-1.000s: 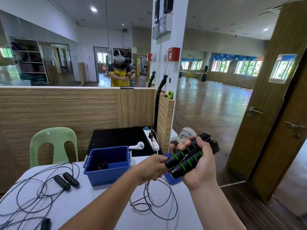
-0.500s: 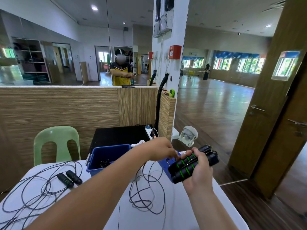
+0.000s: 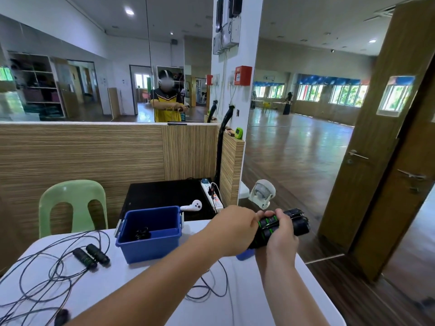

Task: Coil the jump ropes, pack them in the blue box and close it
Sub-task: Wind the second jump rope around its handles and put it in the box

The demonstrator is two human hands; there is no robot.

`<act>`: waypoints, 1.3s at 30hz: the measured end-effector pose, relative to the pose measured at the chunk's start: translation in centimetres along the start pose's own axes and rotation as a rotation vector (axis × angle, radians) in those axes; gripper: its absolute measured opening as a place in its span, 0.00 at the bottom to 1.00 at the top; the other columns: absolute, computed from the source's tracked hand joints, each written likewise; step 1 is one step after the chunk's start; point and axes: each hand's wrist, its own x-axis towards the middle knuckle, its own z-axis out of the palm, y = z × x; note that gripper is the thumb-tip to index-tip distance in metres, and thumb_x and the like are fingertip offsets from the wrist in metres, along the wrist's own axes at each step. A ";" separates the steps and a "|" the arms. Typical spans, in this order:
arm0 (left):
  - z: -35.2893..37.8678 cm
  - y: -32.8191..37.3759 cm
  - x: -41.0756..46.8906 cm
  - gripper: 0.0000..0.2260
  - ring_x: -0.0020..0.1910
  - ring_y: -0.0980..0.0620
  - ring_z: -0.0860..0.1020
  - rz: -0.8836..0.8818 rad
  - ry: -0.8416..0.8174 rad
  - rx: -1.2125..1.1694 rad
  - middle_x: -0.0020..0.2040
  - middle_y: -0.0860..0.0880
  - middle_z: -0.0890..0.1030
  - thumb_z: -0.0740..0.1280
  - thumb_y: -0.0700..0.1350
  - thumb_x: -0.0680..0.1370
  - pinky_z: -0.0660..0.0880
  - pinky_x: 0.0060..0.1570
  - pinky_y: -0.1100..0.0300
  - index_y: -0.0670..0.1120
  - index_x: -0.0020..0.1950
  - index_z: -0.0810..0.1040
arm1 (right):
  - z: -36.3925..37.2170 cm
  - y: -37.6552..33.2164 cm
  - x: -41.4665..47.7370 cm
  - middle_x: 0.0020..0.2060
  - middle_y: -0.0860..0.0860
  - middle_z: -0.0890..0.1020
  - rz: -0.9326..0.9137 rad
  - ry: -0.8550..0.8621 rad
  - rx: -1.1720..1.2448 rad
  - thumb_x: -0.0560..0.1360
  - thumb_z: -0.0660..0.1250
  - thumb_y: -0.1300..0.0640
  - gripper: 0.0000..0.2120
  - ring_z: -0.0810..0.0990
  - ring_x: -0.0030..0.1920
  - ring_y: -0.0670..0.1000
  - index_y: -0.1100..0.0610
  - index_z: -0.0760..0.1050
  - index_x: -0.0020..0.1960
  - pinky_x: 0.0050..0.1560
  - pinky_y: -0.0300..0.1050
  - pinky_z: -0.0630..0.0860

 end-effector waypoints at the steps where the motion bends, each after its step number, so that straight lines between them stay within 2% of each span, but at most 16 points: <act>1: 0.2 0.5 -0.5 0.13 0.51 0.40 0.77 -0.020 0.027 -0.008 0.52 0.39 0.80 0.54 0.42 0.86 0.68 0.44 0.53 0.40 0.56 0.78 | 0.0 0.0 0.2 0.32 0.55 0.79 0.005 -0.002 0.020 0.81 0.64 0.61 0.10 0.82 0.35 0.53 0.63 0.72 0.43 0.37 0.47 0.82; 4: 1.6 1.2 -1.7 0.13 0.47 0.42 0.77 -0.039 0.128 -0.073 0.49 0.42 0.80 0.55 0.44 0.84 0.71 0.45 0.50 0.43 0.49 0.77 | 0.1 0.4 1.4 0.38 0.55 0.80 -0.003 -0.006 0.063 0.83 0.63 0.59 0.09 0.85 0.47 0.56 0.62 0.74 0.46 0.58 0.52 0.81; 5: 2.3 1.1 -2.1 0.14 0.47 0.43 0.77 -0.028 0.189 -0.129 0.48 0.43 0.80 0.54 0.46 0.83 0.72 0.46 0.49 0.43 0.48 0.78 | 0.2 0.4 1.5 0.39 0.54 0.81 -0.007 -0.018 0.086 0.83 0.63 0.57 0.10 0.85 0.50 0.56 0.60 0.74 0.45 0.61 0.52 0.80; 7: 4.0 0.6 -2.8 0.17 0.45 0.46 0.77 -0.004 0.344 -0.264 0.46 0.46 0.80 0.53 0.49 0.80 0.73 0.45 0.50 0.44 0.46 0.79 | 0.8 0.3 1.6 0.38 0.53 0.82 -0.006 -0.036 0.137 0.84 0.62 0.56 0.12 0.84 0.54 0.57 0.58 0.73 0.43 0.62 0.51 0.79; 10: 6.2 -0.2 -3.6 0.17 0.42 0.51 0.78 0.002 0.532 -0.362 0.44 0.52 0.83 0.57 0.53 0.79 0.77 0.42 0.53 0.48 0.49 0.84 | 1.2 0.4 1.5 0.36 0.53 0.82 -0.005 -0.030 0.166 0.84 0.63 0.55 0.12 0.84 0.54 0.56 0.59 0.73 0.42 0.64 0.51 0.79; 15: 7.9 -0.8 -5.1 0.12 0.38 0.58 0.77 -0.009 0.655 -0.407 0.42 0.58 0.81 0.64 0.53 0.81 0.75 0.35 0.61 0.55 0.58 0.85 | 2.0 0.5 1.6 0.34 0.52 0.84 -0.001 -0.058 0.189 0.84 0.62 0.55 0.12 0.84 0.54 0.57 0.58 0.73 0.43 0.67 0.53 0.77; 18: 8.7 -1.2 -5.8 0.12 0.38 0.60 0.77 -0.032 0.654 -0.495 0.43 0.59 0.81 0.64 0.55 0.80 0.74 0.36 0.64 0.56 0.58 0.85 | 2.2 0.6 1.8 0.37 0.53 0.84 0.007 -0.105 0.211 0.84 0.62 0.53 0.12 0.84 0.56 0.58 0.57 0.73 0.44 0.69 0.54 0.75; 21: 9.2 -2.1 -6.1 0.09 0.39 0.63 0.78 -0.099 0.618 -0.552 0.43 0.61 0.82 0.68 0.54 0.79 0.73 0.38 0.69 0.57 0.54 0.86 | 1.9 1.2 1.8 0.42 0.54 0.84 0.043 -0.141 0.204 0.84 0.61 0.51 0.13 0.84 0.57 0.57 0.56 0.73 0.44 0.71 0.55 0.73; 25: 8.5 -3.4 -5.8 0.04 0.41 0.61 0.79 -0.188 0.488 -0.578 0.43 0.62 0.83 0.72 0.53 0.78 0.76 0.40 0.62 0.59 0.50 0.87 | 1.6 2.1 1.5 0.48 0.55 0.84 0.106 -0.217 0.217 0.83 0.62 0.47 0.12 0.85 0.60 0.58 0.55 0.73 0.48 0.72 0.59 0.71; 29: 7.5 -4.2 -5.1 0.03 0.36 0.62 0.77 -0.207 0.395 -0.617 0.42 0.61 0.83 0.73 0.54 0.77 0.72 0.37 0.65 0.59 0.48 0.87 | 1.6 2.1 1.0 0.47 0.56 0.86 0.172 -0.294 0.229 0.83 0.62 0.45 0.14 0.83 0.62 0.60 0.56 0.74 0.49 0.71 0.63 0.70; 31: 7.1 -4.5 -4.8 0.04 0.33 0.61 0.76 -0.222 0.352 -0.653 0.39 0.61 0.83 0.73 0.55 0.77 0.71 0.35 0.64 0.58 0.46 0.87 | 1.6 1.8 0.7 0.47 0.57 0.86 0.189 -0.323 0.230 0.82 0.62 0.46 0.14 0.83 0.63 0.62 0.57 0.74 0.50 0.71 0.64 0.70; 35: 6.5 -5.3 -4.1 0.11 0.27 0.62 0.73 -0.278 0.183 -0.704 0.27 0.63 0.78 0.73 0.56 0.78 0.65 0.30 0.68 0.55 0.37 0.83 | 1.5 1.4 0.5 0.49 0.59 0.86 0.200 -0.369 0.140 0.81 0.63 0.45 0.14 0.83 0.63 0.62 0.57 0.74 0.50 0.71 0.63 0.70; 37: 6.0 -6.0 -3.6 0.13 0.28 0.60 0.75 -0.280 0.119 -0.653 0.31 0.58 0.82 0.72 0.55 0.78 0.71 0.32 0.62 0.49 0.39 0.85 | 1.4 1.2 0.5 0.48 0.59 0.86 0.207 -0.389 0.086 0.81 0.63 0.44 0.15 0.83 0.63 0.61 0.56 0.76 0.49 0.69 0.61 0.71; 39: 5.3 -6.9 -2.9 0.10 0.33 0.55 0.79 -0.270 0.067 -0.580 0.35 0.51 0.84 0.71 0.51 0.77 0.75 0.39 0.55 0.48 0.40 0.86 | 1.2 1.0 0.3 0.45 0.58 0.86 0.225 -0.401 0.041 0.80 0.64 0.44 0.15 0.83 0.60 0.60 0.56 0.76 0.48 0.62 0.59 0.76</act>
